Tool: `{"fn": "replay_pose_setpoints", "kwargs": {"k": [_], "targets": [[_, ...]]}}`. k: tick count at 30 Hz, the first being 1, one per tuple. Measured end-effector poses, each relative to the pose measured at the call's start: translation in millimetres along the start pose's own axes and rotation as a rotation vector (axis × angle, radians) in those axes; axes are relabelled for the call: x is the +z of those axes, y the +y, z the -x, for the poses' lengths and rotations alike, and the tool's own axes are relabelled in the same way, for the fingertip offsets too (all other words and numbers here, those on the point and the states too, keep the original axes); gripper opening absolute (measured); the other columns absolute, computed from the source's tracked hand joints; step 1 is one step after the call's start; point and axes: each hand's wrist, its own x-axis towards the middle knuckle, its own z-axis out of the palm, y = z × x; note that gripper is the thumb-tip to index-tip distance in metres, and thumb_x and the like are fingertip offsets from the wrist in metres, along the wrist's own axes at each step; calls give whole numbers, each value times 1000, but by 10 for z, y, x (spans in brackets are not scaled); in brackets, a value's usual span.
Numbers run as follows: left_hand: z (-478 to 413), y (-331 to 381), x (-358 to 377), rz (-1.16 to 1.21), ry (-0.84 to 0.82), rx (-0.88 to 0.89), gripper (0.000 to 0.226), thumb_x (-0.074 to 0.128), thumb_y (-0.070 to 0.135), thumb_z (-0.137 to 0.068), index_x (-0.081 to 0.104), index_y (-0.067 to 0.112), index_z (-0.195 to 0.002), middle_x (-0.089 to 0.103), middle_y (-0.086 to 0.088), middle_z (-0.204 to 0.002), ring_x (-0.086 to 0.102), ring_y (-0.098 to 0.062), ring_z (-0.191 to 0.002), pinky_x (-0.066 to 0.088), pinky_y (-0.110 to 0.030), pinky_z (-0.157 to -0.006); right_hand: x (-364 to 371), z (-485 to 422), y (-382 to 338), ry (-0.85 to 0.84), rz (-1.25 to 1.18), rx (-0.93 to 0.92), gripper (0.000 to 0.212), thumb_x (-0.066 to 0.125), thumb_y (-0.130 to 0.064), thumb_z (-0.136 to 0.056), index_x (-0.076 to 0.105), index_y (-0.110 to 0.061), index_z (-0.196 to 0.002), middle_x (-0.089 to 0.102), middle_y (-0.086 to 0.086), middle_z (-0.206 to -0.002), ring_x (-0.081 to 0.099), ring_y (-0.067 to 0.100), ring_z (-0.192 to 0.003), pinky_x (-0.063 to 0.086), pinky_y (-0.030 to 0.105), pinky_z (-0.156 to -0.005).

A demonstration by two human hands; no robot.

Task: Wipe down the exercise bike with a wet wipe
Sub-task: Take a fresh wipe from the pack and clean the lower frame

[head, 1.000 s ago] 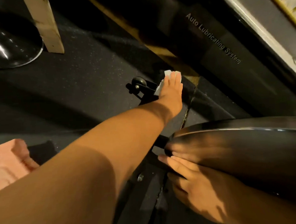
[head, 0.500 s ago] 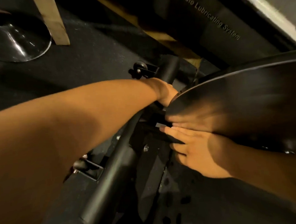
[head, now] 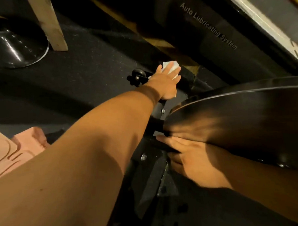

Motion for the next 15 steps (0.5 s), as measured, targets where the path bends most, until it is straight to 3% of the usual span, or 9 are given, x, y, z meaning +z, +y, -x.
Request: {"fn": "replay_pose_setpoints", "kwargs": {"k": [1,2,4,5,7,9,10,12,15], "targets": [[82,-61,71,59,49,7,57,37,25,-102,21,12,-155,-4,-12,-165,-10,-35,-150,5,-55,-119,-108,-17,28,-42,377,-58,44,18,-29,-105,49,-8,-129,59,15,-132,44,38,-132,16,41,-119],[232,-77,113,149,77,-4,56,36,22,-102,21,12,-155,-3,-13,-165,-8,-34,-151,5,-50,-120,-174,-45,-23,-187,629,-135,41,23,-29,-105,49,-7,-128,57,16,-135,32,39,-140,5,42,-121],[572,-34,255,368,71,-59,57,36,20,-104,14,12,-157,-6,-9,-165,-10,-27,-152,-1,-39,-122,-352,-79,-155,-650,834,-204,41,44,-27,-96,53,-12,-132,51,9,-142,-11,43,-146,-10,51,-118],[740,21,288,431,57,-105,59,37,20,-105,10,13,-157,-8,-7,-165,-12,-23,-151,-3,-35,-123,-422,-68,-185,-703,831,-168,44,48,-28,-93,54,-15,-134,50,5,-144,-22,40,-144,-14,50,-116],[1011,163,310,494,56,-185,62,35,19,-104,5,15,-158,-11,-3,-165,-13,-20,-151,-5,-31,-121,-508,-40,-259,-610,820,-138,43,50,-28,-93,55,-20,-135,48,3,-145,-16,37,-147,-15,45,-116],[1224,283,307,543,89,-247,59,32,17,-104,7,9,-157,-6,-9,-165,-7,-23,-152,-3,-29,-119,-545,1,-340,-424,695,-93,46,51,-26,-94,52,-20,-140,43,7,-149,6,36,-148,-6,40,-119],[1343,343,303,548,121,-276,57,32,16,-104,10,6,-156,-2,-13,-165,-2,-26,-152,-1,-29,-119,-541,15,-378,-440,706,-90,46,49,-27,-94,51,-21,-140,43,6,-149,9,36,-148,-4,41,-119],[1609,471,290,546,145,-317,56,31,19,-106,11,3,-156,1,-17,-164,2,-29,-152,1,-28,-119,-569,-16,-361,-600,897,-198,48,47,-32,-90,54,-23,-136,47,-2,-146,-3,37,-149,-3,47,-121],[2054,626,396,638,144,-390,55,31,25,-107,13,14,-157,0,-11,-165,3,-27,-152,6,-28,-119,-561,-25,-340,-646,970,-198,52,49,-38,-88,50,-23,-139,42,-5,-150,-13,36,-148,6,50,-121]]}}
